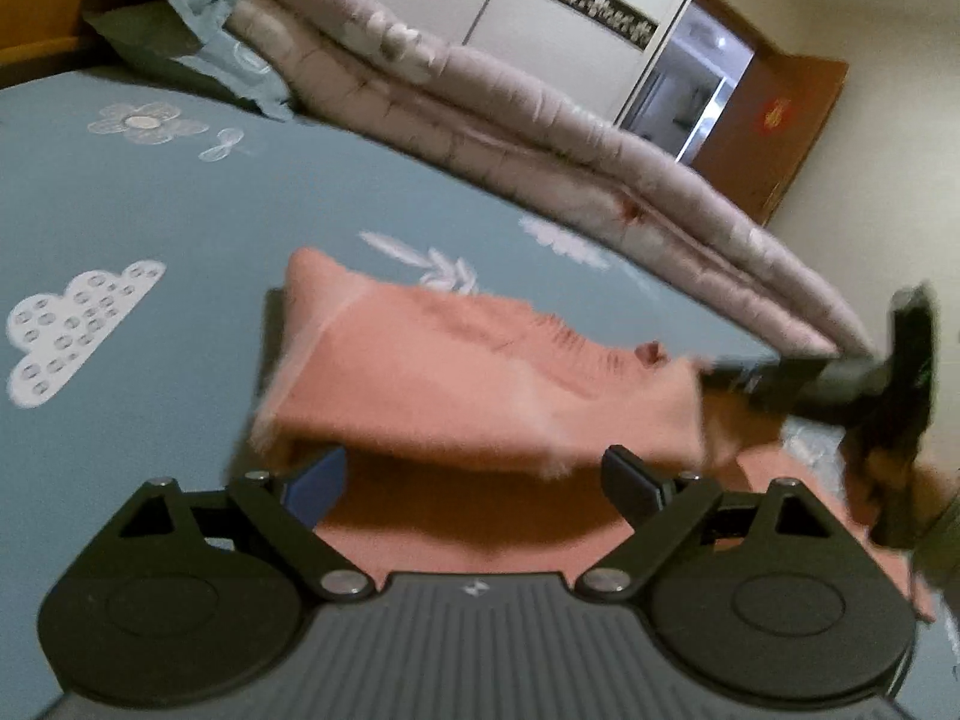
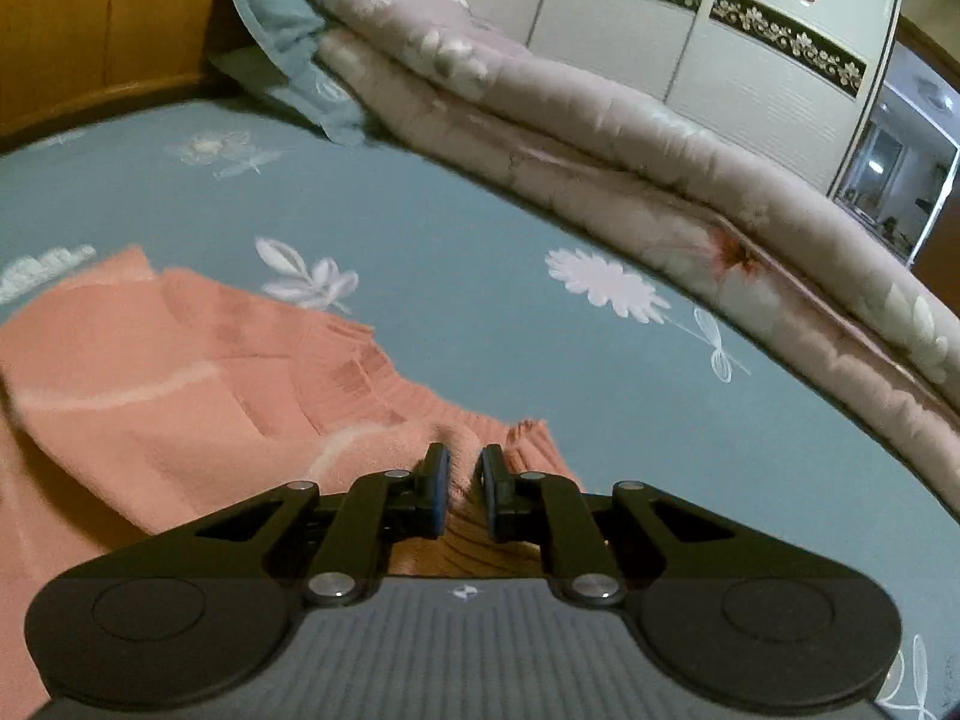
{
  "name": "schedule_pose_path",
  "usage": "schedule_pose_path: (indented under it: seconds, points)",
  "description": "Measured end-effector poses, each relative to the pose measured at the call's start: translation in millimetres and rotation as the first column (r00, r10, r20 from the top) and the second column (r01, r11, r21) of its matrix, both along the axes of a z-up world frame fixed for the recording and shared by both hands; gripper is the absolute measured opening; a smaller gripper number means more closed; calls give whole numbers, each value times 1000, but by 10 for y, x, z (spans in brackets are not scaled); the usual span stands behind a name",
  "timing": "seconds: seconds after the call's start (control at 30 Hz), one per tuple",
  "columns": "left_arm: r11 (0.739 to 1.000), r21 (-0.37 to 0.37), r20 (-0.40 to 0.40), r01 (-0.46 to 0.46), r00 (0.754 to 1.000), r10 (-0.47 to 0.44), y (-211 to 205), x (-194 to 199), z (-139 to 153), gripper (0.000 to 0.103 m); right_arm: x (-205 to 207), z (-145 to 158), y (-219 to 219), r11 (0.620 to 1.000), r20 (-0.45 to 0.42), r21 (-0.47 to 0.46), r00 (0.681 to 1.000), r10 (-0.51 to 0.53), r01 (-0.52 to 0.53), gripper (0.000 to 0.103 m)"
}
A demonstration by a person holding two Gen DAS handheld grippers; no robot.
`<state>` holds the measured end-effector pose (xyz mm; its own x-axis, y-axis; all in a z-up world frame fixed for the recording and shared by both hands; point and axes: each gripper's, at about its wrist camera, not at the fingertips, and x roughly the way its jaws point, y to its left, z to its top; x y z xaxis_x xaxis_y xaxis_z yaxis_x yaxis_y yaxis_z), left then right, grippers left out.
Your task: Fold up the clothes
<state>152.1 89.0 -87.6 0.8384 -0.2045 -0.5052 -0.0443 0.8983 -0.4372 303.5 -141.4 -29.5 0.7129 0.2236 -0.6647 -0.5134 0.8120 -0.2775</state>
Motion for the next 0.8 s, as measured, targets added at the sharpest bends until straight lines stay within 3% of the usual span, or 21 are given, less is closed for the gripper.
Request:
schedule_pose_path:
  seconds: [0.13, 0.23, 0.33, 0.43, 0.57, 0.67, 0.8]
  points:
    - [996, -34, -38, -88, 996, 86, 122, 132, -123, 91, 40, -255, -46, 997, -78, -52, 995, -55, 51, 16]
    - [997, -44, -59, -56, 997, 54, 182, 129, -170, 91, -51, -165, -96, 998, -120, -22, 991, -67, 65, 27]
    - [1000, 4, -56, -8, 998, 8, 156, 99, -162, 91, -177, 31, -146, 996, -139, 37, 987, -76, 82, 46]
    - [998, 56, -63, 29, 998, -25, 105, 106, -161, 91, -300, 232, -179, 980, -161, 183, 986, -49, 79, 60]
    - [982, 172, -97, 82, 993, -66, -53, 137, -163, 92, -274, 365, 97, 965, -144, 260, 989, 21, 17, 63]
    - [971, 218, -113, 98, 991, -75, -136, 161, -154, 94, -114, 282, 458, 969, -144, 239, 985, 91, -55, 63]
    - [976, 197, -101, 97, 992, -78, -108, 158, -176, 97, 138, -114, 960, 982, -210, 118, 962, 172, -149, 62]
